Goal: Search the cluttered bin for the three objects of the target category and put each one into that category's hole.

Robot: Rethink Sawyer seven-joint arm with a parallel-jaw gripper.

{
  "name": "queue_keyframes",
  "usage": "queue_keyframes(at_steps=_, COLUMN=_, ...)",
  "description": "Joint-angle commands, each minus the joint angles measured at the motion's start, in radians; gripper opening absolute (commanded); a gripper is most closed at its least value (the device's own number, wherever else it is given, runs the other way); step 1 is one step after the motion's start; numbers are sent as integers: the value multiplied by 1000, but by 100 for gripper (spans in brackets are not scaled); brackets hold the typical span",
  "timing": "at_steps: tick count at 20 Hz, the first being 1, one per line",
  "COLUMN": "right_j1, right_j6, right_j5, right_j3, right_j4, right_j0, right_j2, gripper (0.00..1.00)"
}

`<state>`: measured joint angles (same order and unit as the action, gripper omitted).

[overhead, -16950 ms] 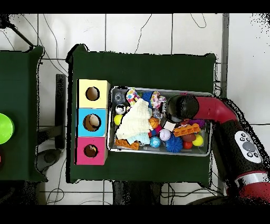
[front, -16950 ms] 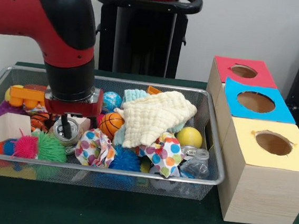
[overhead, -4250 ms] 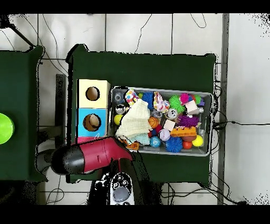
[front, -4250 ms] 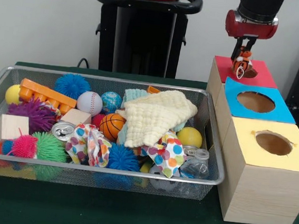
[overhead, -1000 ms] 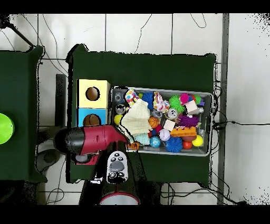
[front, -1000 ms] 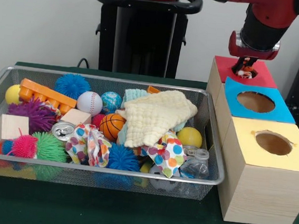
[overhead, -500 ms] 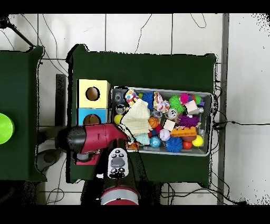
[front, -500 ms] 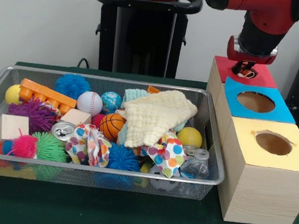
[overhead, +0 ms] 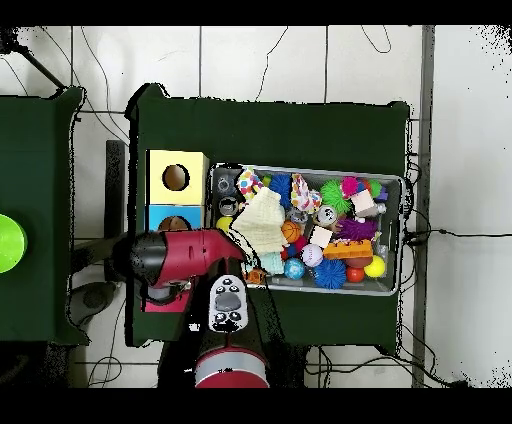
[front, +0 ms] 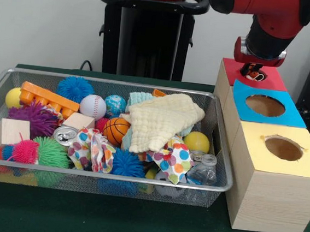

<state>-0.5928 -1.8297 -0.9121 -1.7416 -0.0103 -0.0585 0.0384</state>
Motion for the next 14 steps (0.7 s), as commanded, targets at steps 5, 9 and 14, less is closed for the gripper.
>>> queue_keyframes(at_steps=5, right_j1=49, right_j6=-212, right_j5=-137, right_j3=86, right_j4=-79, right_j0=44, right_j2=5, gripper=0)
queue_keyframes(at_steps=9, right_j1=62, right_j6=-204, right_j5=-126, right_j3=97, right_j4=-89, right_j0=53, right_j2=6, gripper=0)
queue_keyframes(at_steps=14, right_j1=72, right_j6=-194, right_j5=-112, right_j3=106, right_j4=-90, right_j0=56, right_j2=7, gripper=0)
